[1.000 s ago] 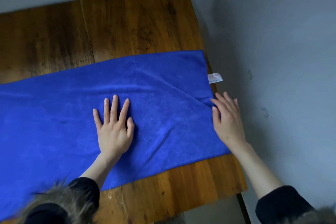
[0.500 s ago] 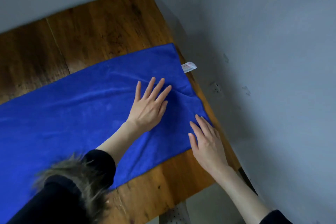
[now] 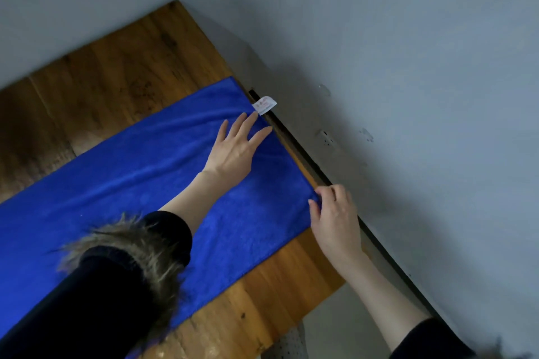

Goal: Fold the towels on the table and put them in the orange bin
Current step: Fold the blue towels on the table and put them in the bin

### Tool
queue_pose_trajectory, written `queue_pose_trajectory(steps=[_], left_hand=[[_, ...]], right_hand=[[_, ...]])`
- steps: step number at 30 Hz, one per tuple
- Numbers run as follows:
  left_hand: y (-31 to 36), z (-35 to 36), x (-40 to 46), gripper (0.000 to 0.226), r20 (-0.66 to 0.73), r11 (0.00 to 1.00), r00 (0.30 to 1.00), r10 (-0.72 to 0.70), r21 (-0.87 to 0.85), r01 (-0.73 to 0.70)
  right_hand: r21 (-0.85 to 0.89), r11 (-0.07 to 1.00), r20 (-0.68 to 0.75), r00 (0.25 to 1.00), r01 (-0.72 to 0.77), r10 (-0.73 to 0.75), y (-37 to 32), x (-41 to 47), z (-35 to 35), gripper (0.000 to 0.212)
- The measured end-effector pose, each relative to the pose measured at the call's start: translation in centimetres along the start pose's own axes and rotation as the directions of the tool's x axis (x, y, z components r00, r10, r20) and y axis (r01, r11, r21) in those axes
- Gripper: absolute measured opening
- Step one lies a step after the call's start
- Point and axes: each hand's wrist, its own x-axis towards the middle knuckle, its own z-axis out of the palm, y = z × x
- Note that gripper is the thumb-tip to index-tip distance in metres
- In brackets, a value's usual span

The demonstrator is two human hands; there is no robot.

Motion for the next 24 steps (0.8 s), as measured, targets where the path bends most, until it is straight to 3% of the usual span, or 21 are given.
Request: queue_pose_trajectory(steps=[4, 10, 12, 14, 17, 24], left_hand=[[0.7, 0.1, 0.9, 0.069, -0.018, 0.986, 0.986, 0.165, -0.002, -0.165], [1.0, -0.5, 1.3, 0.052, -0.089, 0.989, 0.985, 0.147, 0.008, -0.147], [0.6, -1.0, 1.4, 0.036, -0.078, 0.990, 0.987, 0.142, -0.004, -0.143], [0.2, -1.9, 1.6, 0.022, -0.060, 0.992, 0.990, 0.125, -0.011, -0.126], [-0.5, -3.7, 1.7, 0.021, -0.059, 0.991, 0.989, 0.133, 0.000, -0.133], [-1.6, -9.2, 1.4, 0.015, -0.234, 0.999, 0.971, 0.050, 0.030, -0.044]], right_hand=[[0.056, 0.992, 0.075, 0.991, -0.112, 0.108, 0.1, 0.2, 0.0, 0.023], [0.218, 0.936, 0.154, 0.957, -0.275, 0.245, 0.0, 1.0, 0.3, 0.018], [0.267, 0.911, 0.167, 0.946, -0.313, 0.277, 0.2, 1.4, 0.0, 0.012], [0.296, 0.897, 0.140, 0.944, -0.328, 0.299, 0.5, 1.6, -0.6, 0.008], [0.320, 0.894, 0.069, 0.948, -0.315, 0.309, 0.9, 2.1, -2.2, 0.012], [0.394, 0.877, -0.128, 0.929, -0.274, 0.347, 1.5, 5.1, -9.3, 0.011]])
